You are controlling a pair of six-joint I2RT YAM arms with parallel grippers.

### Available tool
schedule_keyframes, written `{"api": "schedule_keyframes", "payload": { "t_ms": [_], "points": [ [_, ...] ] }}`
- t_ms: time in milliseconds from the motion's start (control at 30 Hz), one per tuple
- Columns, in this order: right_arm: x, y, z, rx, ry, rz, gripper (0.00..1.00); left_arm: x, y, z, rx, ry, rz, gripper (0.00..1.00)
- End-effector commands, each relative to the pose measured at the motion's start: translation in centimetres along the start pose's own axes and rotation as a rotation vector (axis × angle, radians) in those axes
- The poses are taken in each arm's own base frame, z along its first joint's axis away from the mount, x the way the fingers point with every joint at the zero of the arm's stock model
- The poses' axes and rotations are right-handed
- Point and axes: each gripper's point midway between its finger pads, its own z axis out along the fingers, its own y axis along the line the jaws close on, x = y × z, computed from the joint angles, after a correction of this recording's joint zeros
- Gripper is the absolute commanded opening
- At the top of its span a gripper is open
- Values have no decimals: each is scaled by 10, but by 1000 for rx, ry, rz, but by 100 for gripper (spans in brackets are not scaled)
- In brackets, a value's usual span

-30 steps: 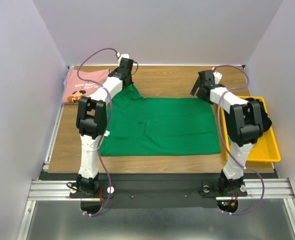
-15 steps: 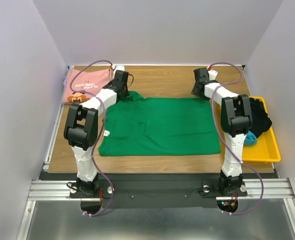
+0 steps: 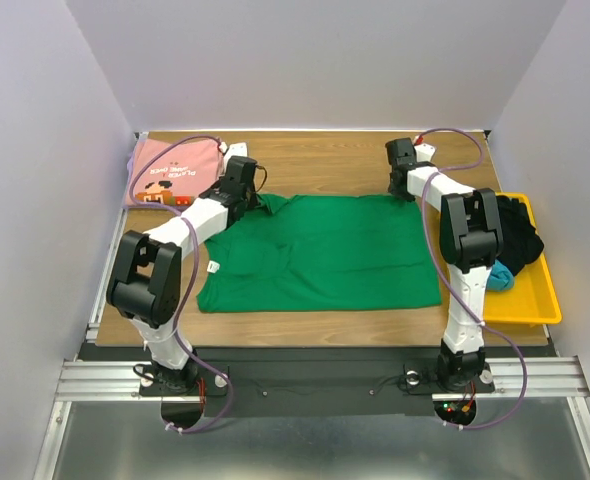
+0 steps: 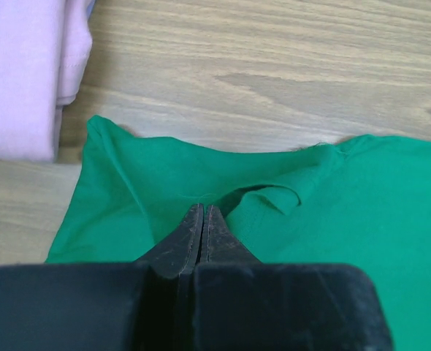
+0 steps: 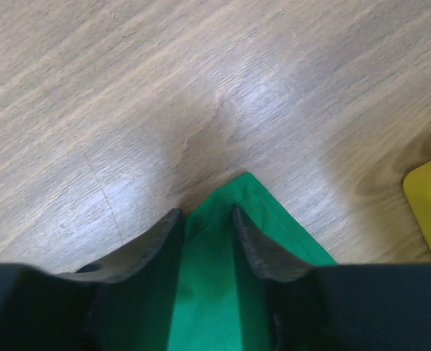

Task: Fold and stack the t-shirts
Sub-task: Fold the tshirt

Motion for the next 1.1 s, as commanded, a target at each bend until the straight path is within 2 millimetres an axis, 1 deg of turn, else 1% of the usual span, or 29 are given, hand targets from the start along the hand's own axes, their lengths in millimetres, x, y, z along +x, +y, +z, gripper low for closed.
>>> {"api": "schedule_keyframes", "payload": {
  "t_ms": [0,67,100,167,200,233,267,300,333,367,433,500,533,567,633,667,700,733,767,800,833,867,900,933,967,1000,1067],
  "points": [
    [14,-5,8,39,32,-9,28,-12,3,-18,4,-62,-51,0],
    [9,-2,5,26,26,0,20,-10,4,-19,9,-57,-59,0],
    [4,-1,1,17,19,5,13,-8,4,-22,14,-57,-63,0],
    [-2,-1,-5,12,9,9,3,-7,4,-26,18,-59,-70,0],
    [-5,-1,-8,8,3,12,0,-8,4,-30,22,-65,-77,0],
    [-5,-4,-11,11,3,12,0,-4,6,-32,20,-60,-88,0],
    [-13,-6,-20,5,-16,21,0,-7,4,-39,36,-69,-99,0],
    [-10,-10,-22,12,-11,19,0,0,4,-41,41,-59,-110,0],
    [-12,-12,-26,9,-15,23,1,1,5,-44,47,-60,-111,0],
    [-16,-13,-34,0,-24,28,0,3,1,-48,64,-54,-128,0],
    [-16,-14,-42,-22,-21,23,0,9,2,-57,74,-54,-136,0],
    [-13,-16,-52,-48,-10,7,0,11,3,-66,77,-63,-168,0],
    [-10,-19,-55,-48,-6,1,1,20,5,-68,76,-48,-175,0],
    [-10,-23,-63,-50,-14,4,0,28,7,-73,78,-34,-196,0],
    [-8,-29,-68,-50,-13,8,0,35,13,-78,62,-23,-224,0],
    [1,-34,-69,-45,0,0,0,38,15,-81,57,-16,-255,0],
    [1,-37,-72,-46,-2,2,0,39,16,-88,61,-14,-264,0],
    [-4,-39,-80,-52,-17,11,0,46,18,-90,56,-1,-275,0],
    [2,-45,-80,-44,-10,3,0,48,23,-97,45,0,-297,0],
    [1,-47,-84,-45,-15,6,0,45,23,-101,53,-10,-299,0],
    [-1,-49,-90,-52,-26,10,0,50,25,-104,48,-6,-312,0],
    [-1,-51,-93,-56,-26,13,0,49,27,-110,54,-17,-321,0],
    [6,-56,-93,-50,-16,6,0,49,29,-113,55,-22,-326,0],
    [7,-58,-96,-51,-17,8,0,56,32,-114,48,-11,-326,0],
    [3,-61,-102,-54,-32,18,0,55,33,-119,56,-20,-339,0],
    [5,-63,-103,-54,-31,18,0,57,33,-121,63,-17,-339,0],
    [9,-68,-108,-59,-26,11,0,67,35,-123,66,0,-341,0]
  ]
}}
